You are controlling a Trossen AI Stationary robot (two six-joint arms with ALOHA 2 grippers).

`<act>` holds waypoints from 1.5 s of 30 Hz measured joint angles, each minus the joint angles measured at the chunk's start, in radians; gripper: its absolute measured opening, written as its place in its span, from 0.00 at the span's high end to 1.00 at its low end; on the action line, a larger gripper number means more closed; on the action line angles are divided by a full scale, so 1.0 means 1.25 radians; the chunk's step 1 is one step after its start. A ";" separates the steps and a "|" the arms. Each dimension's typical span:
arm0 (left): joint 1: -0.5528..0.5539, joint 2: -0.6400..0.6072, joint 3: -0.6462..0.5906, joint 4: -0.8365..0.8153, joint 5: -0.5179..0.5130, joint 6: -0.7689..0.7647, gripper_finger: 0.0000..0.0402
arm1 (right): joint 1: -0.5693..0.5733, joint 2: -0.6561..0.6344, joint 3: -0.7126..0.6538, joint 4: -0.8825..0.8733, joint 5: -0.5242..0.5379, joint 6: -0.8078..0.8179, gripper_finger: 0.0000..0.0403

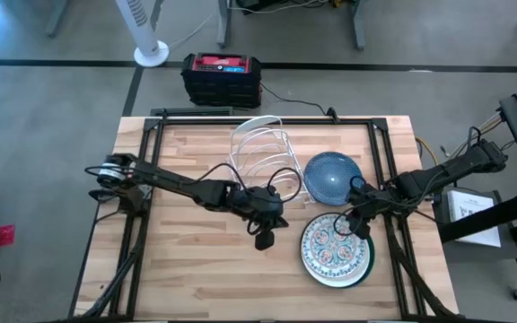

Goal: Sort dishes
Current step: Put the white patterned plate into the dish rack

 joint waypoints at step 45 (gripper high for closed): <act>-0.125 -0.069 0.085 -0.182 -0.345 -0.132 1.00 | 0.000 -0.041 0.000 0.004 0.045 -0.089 1.00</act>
